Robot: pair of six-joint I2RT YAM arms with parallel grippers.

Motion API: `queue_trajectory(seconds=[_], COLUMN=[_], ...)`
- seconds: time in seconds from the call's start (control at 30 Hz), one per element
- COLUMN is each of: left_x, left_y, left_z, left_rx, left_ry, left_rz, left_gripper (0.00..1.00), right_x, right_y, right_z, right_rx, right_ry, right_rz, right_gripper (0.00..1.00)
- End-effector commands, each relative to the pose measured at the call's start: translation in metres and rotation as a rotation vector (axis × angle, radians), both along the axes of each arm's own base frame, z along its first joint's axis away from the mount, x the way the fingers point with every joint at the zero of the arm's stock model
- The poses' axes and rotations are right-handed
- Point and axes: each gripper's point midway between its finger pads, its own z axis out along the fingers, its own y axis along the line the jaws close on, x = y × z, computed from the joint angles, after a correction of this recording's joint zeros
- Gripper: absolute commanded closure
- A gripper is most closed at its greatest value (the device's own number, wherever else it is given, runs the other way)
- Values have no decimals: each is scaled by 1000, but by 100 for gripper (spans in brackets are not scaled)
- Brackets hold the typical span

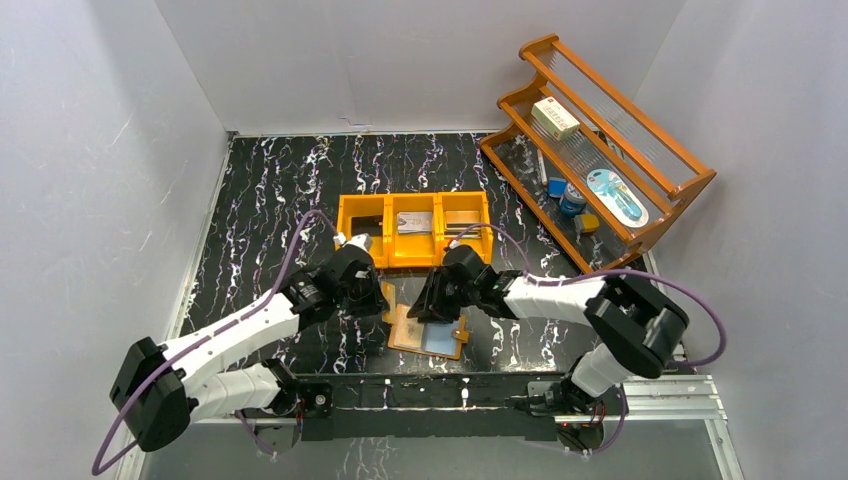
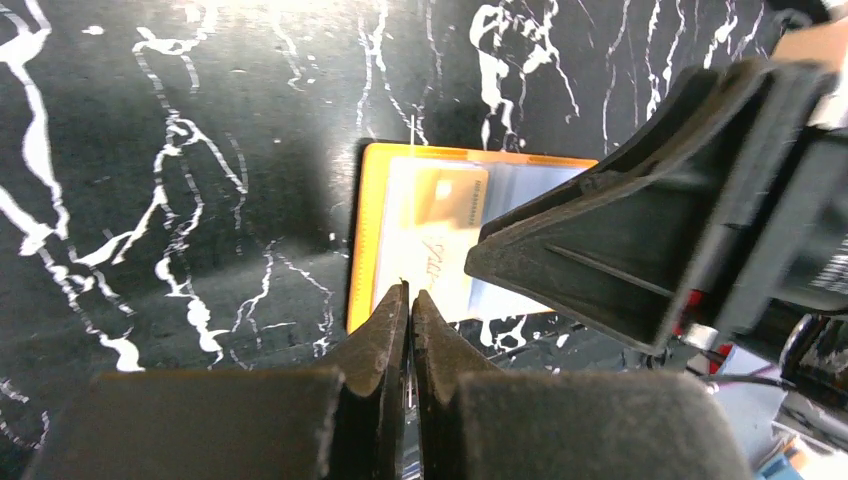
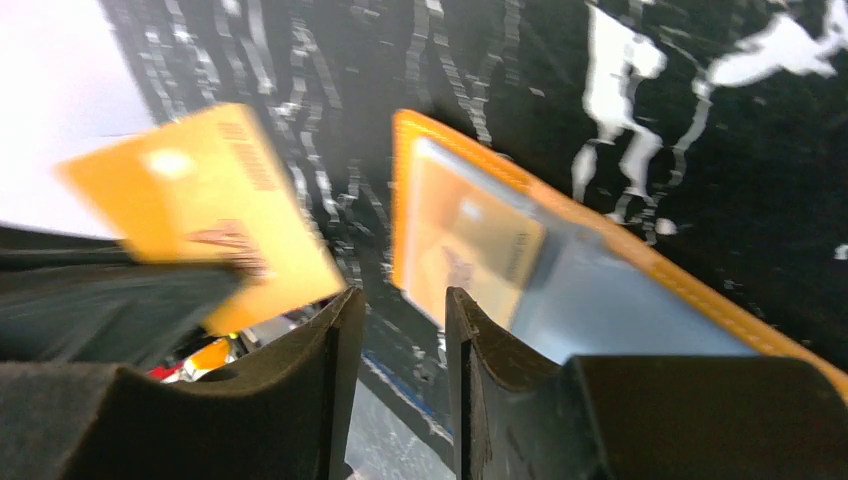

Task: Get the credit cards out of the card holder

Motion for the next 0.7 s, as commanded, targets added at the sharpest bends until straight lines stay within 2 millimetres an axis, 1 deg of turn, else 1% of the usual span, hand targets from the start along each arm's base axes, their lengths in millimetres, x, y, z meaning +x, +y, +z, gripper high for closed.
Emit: queue_trajectory(seconds=[0.0, 0.1, 0.13, 0.23, 0.3, 0.4, 0.5, 0.57, 0.67], left_x=[6, 6, 5, 4, 4, 7, 11, 15, 20], left_y=[25, 28, 28, 26, 23, 17, 11, 7, 1], left_z=[10, 12, 13, 12, 13, 19, 25, 29, 37], left_rx=[65, 62, 59, 52, 45, 28, 19, 10, -37], left_ry=[-44, -58, -57, -53, -55, -67, -81, -90, -97], left_rz=[94, 104, 103, 88, 77, 53, 37, 28, 11], left_gripper=[100, 100, 100, 100, 100, 100, 100, 100, 100], right_x=[-10, -19, -20, -21, -18, -12, -1, 8, 21], right_y=[-3, -26, -30, -30, -32, -21, -13, -15, -22], right_z=[-20, -42, -44, -37, -33, -11, 13, 23, 32], right_rx=[-21, -98, -102, -59, -73, -30, 0, -13, -23], right_ry=[66, 95, 87, 55, 52, -18, -97, -133, -167], right_rz=[19, -21, -26, -17, -18, 30, 48, 34, -8], right_gripper=[57, 57, 56, 55, 55, 52, 48, 46, 43])
